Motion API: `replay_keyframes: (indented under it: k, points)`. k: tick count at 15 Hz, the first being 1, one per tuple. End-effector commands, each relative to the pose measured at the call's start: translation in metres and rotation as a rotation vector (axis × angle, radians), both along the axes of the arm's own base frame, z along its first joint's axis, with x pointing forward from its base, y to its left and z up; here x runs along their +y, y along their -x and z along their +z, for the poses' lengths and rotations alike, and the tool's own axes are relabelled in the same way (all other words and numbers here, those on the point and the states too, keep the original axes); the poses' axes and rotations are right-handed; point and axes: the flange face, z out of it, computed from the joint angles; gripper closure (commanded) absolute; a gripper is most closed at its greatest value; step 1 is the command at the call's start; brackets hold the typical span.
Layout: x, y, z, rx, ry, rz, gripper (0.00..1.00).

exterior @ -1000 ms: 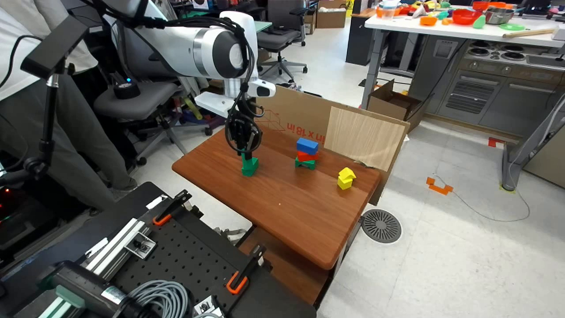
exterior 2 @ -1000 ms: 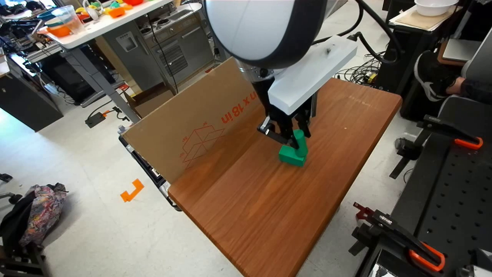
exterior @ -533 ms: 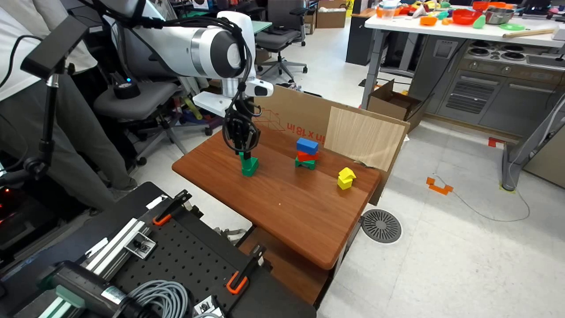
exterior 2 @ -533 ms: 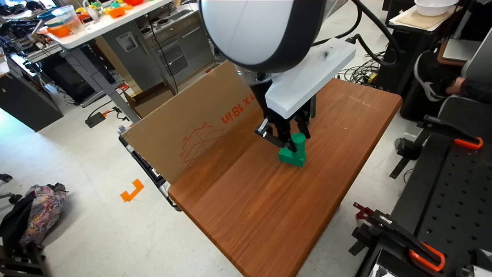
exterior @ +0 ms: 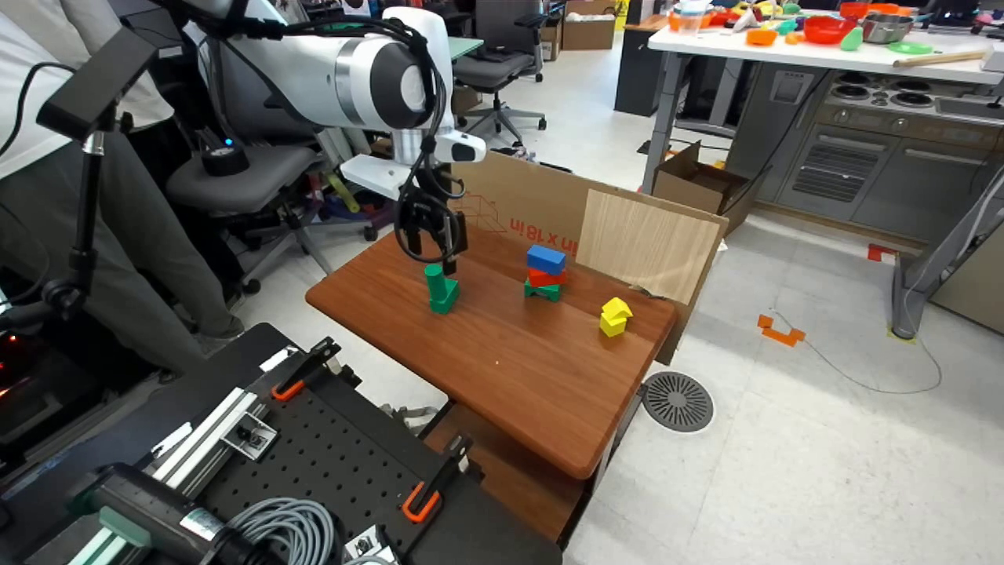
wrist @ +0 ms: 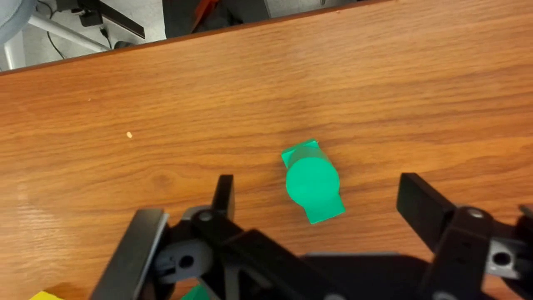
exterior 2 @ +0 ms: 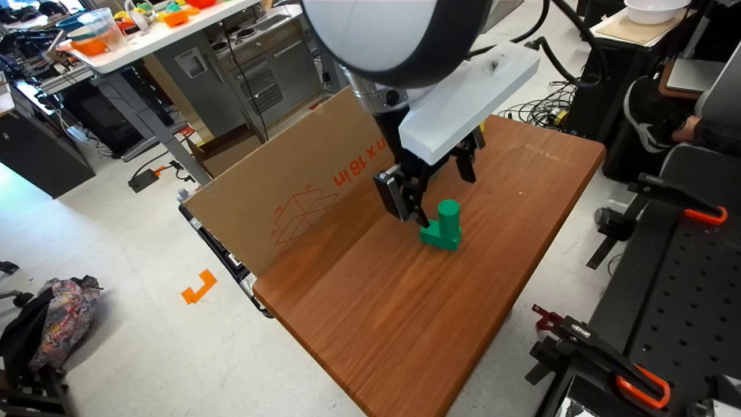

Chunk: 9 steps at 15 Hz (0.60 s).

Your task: Stack up the two green blocks

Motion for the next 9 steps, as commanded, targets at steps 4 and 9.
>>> replay_keyframes:
  k: [4,9]
  points:
    - [-0.044,0.027,0.085,-0.068,-0.059,0.066,0.00]
    - [-0.060,0.023,0.084,-0.065,-0.049,0.085,0.00]
